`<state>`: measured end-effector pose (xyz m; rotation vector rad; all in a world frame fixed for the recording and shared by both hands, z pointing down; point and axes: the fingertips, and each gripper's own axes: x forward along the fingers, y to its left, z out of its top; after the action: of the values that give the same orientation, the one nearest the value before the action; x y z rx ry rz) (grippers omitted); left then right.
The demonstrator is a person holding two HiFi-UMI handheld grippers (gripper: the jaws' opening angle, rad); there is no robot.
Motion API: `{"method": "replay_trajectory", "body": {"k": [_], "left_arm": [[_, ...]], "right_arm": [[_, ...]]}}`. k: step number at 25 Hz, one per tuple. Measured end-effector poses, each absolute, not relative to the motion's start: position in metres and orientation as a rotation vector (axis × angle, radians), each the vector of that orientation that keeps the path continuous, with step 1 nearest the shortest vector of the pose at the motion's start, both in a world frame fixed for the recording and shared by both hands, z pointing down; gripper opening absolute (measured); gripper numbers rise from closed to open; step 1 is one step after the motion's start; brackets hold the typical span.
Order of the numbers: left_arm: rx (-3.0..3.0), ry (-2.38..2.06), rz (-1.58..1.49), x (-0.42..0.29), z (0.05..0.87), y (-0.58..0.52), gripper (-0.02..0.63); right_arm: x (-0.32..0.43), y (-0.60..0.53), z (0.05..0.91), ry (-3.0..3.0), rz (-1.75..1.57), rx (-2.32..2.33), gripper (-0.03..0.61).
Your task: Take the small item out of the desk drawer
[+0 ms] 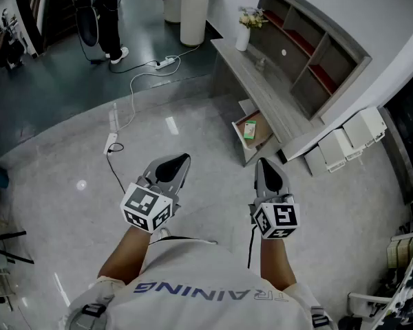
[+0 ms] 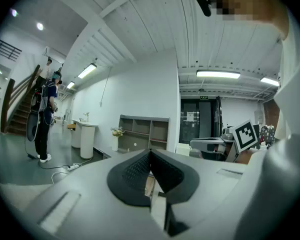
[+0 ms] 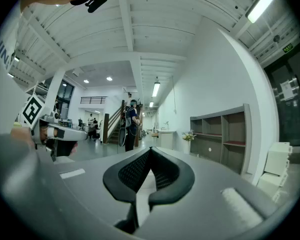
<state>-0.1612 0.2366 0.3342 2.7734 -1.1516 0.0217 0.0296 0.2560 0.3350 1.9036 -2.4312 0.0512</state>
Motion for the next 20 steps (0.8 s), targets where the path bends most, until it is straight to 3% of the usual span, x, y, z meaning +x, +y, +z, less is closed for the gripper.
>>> {"method": "replay_trajectory", "body": {"k": [20], "left_arm": [[2.753,-1.131,-0.027,-0.201,0.337,0.220,0.002]], "right_arm": [[-0.017,0.239,0.338,-2.456,0.052,1.871,0.017]]}}
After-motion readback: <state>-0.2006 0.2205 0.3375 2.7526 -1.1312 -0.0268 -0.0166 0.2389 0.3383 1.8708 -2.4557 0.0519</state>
